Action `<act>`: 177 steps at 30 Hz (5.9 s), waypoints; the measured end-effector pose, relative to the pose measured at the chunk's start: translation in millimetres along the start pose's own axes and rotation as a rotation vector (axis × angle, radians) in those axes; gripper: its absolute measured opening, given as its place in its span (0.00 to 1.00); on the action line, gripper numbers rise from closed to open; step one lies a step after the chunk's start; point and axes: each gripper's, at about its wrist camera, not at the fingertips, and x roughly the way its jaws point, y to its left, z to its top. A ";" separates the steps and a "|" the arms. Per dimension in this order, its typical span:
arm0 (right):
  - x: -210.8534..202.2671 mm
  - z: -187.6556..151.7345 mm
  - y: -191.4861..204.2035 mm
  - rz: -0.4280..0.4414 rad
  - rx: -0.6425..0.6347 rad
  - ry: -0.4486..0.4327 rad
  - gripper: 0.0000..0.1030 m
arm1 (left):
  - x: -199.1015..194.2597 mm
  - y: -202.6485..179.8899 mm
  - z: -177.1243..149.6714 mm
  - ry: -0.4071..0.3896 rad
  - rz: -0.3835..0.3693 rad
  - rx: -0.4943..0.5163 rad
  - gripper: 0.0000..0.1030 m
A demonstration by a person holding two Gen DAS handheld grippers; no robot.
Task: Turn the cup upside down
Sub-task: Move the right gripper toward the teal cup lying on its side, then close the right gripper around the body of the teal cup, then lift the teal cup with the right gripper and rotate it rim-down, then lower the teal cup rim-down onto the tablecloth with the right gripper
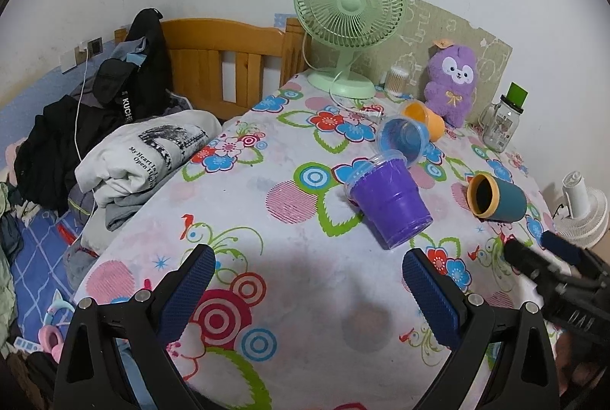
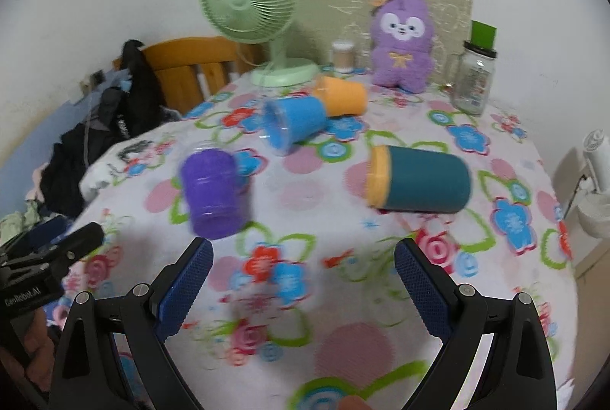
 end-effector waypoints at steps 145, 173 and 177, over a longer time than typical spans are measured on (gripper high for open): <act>-98.1 -76.6 -58.7 -0.052 0.036 -0.190 0.84 | -8.8 -145.6 -80.9 0.168 -0.145 0.267 0.97; -72.2 -108.7 -117.9 -0.229 0.185 -0.056 0.89 | 24.1 -186.5 -95.7 0.165 -0.092 0.335 0.73; -71.2 -108.3 -115.9 -0.222 0.178 -0.058 0.89 | 22.2 -181.5 -93.1 0.146 -0.084 0.327 0.72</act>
